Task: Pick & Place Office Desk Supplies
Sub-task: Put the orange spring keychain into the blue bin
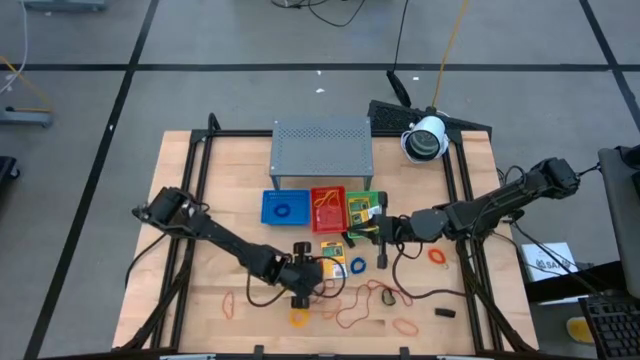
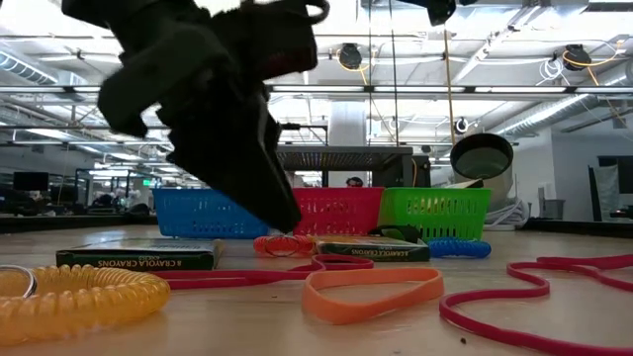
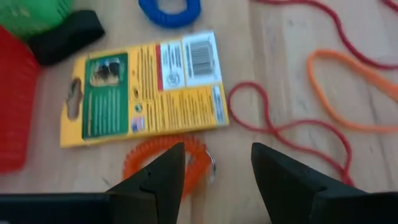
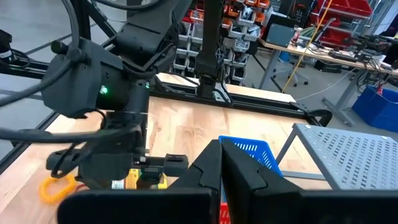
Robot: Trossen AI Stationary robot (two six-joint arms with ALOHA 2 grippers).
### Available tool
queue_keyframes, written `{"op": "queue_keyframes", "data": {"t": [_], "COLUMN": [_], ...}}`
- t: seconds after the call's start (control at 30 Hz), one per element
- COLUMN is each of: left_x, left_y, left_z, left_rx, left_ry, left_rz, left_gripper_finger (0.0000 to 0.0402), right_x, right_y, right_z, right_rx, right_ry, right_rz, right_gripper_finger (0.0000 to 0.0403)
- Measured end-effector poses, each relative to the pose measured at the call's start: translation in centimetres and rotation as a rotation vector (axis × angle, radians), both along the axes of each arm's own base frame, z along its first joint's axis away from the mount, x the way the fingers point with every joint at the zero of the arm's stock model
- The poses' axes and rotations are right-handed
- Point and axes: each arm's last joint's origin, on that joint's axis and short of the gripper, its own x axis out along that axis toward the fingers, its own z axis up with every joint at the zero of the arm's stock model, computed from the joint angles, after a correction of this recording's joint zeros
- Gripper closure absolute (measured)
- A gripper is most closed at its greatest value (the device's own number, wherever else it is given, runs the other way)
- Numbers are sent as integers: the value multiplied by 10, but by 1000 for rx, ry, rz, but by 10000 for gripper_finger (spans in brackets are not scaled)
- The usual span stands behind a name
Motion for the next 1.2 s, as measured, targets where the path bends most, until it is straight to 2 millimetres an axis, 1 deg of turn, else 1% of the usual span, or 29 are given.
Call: {"op": "queue_keyframes", "data": {"t": [0.17,0.27,0.33,0.4,0.43,0.5,0.53,0.57,0.63,0.7,0.77,0.83,0.93,1.07,1.2], "left_x": [0,1,1,2,2,2,2,2,1,0,-1,-4,-12,-32,-56], "left_y": [5,8,11,14,15,16,17,17,18,18,18,19,20,25,34], "left_z": [-9,-14,-15,-15,-15,-13,-12,-11,-7,2,14,30,61,102,131], "left_rx": [14,9,-6,-44,-57,-69,-71,-70,-57,-61,-78,-93,-97,-7,80], "left_ry": [48,66,75,84,93,98,100,97,88,67,35,0,-89,-190,-227], "left_rz": [10,55,94,119,118,110,106,103,101,91,85,81,79,95,144], "left_gripper_finger": [211,212,223,257,283,349,370,379,378,379,388,392,390,391,392], "right_x": [0,0,0,0,0,0,0,0,0,0,0,0,0,0,0], "right_y": [0,0,0,0,0,0,0,0,0,0,0,0,0,0,0], "right_z": [0,0,0,0,0,0,0,0,0,0,0,0,0,0,0], "right_rx": [0,0,0,0,0,1,0,1,0,1,1,-1,-1,0,7], "right_ry": [1,1,1,0,1,-3,-2,-3,-2,-3,-3,0,2,-1,2], "right_rz": [-1,-1,-2,-3,-3,-4,-4,-4,-4,-4,-4,-5,-6,-4,-4], "right_gripper_finger": [403,403,403,403,403,403,403,403,403,403,403,403,403,403,403]}}
